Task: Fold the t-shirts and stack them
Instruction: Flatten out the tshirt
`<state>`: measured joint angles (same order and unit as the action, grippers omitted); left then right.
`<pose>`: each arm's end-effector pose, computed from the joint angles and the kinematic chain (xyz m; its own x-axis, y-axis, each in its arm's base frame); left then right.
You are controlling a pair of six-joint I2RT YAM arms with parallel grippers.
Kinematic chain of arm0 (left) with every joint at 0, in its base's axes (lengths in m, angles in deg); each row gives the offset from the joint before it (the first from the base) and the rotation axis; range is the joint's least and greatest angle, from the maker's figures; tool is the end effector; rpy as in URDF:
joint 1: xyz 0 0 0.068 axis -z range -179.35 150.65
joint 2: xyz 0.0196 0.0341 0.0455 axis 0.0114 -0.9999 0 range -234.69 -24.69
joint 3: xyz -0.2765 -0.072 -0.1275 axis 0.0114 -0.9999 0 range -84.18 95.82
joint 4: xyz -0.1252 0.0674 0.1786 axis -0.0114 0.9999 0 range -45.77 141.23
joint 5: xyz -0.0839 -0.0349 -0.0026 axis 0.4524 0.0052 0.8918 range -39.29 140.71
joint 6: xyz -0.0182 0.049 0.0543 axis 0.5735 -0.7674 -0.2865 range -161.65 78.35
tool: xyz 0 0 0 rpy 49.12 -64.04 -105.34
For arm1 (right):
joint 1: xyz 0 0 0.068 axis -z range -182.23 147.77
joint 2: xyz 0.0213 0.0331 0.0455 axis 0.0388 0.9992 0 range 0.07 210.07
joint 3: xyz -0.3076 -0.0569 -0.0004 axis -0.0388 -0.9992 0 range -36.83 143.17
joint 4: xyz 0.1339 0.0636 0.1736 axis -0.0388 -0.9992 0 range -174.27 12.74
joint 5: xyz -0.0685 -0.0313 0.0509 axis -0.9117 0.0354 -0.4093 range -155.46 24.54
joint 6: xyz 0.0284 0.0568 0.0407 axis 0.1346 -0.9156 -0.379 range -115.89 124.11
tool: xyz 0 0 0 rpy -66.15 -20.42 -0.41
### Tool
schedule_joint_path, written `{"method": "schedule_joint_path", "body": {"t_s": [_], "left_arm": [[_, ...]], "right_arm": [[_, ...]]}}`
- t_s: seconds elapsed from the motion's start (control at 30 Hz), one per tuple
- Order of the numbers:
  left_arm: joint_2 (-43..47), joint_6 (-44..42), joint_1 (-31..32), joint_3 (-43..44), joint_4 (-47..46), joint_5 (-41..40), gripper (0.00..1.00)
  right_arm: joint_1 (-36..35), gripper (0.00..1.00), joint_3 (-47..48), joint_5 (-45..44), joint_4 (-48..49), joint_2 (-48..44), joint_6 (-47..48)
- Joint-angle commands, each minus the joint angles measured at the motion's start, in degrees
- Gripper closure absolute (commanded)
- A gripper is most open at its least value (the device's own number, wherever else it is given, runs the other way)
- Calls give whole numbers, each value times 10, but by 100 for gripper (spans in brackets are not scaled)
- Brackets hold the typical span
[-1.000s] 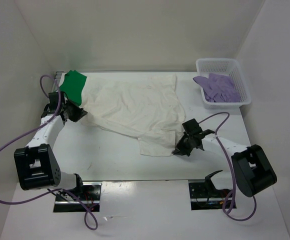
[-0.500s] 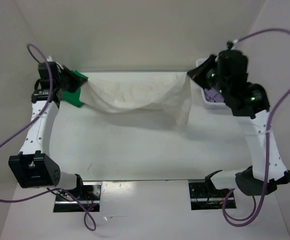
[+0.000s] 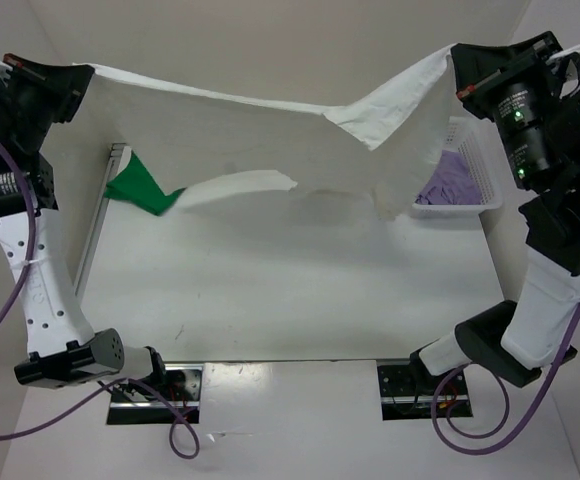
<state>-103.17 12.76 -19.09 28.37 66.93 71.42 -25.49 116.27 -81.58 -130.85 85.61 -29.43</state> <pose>0.2237 0.0563 0.6058 0.0996 -0.7724 -0.6273 0.1568 0.6347 -0.7566 0.1464 0.0436 0.6666 0.1120 0.6258 -0.7719 -0.2325 0.7717 0.5919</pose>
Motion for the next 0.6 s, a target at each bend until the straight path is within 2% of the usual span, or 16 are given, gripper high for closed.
{"method": "schedule_joint_path", "body": {"t_s": [0.0,0.07,0.1,0.13,0.17,0.2,0.23,0.33,0.43,0.57], "left_arm": [[-27,11,-3,-43,-8,7,100],[-33,11,10,-93,-16,-17,100],[-33,-3,15,-108,-16,-24,100],[-42,-4,22,-123,-22,-38,100],[-54,-13,43,-139,-22,-52,100],[-61,-25,53,-167,-30,-66,100],[-73,-26,63,-177,-36,-77,100],[-162,-33,88,-183,-50,-83,100],[-233,-27,102,-108,-42,-83,100],[-280,-5,107,23,-30,-68,100]], "right_arm": [[-4,100,-12,-67,45,66,55],[25,100,-38,-49,50,112,61],[49,100,-53,40,58,127,61],[84,100,-75,63,65,143,67],[90,100,-75,63,65,161,76],[97,100,-67,75,53,210,85],[107,100,-17,82,37,240,91],[136,100,69,122,15,349,91],[159,100,84,154,38,397,69],[171,100,101,176,90,381,50]]}}
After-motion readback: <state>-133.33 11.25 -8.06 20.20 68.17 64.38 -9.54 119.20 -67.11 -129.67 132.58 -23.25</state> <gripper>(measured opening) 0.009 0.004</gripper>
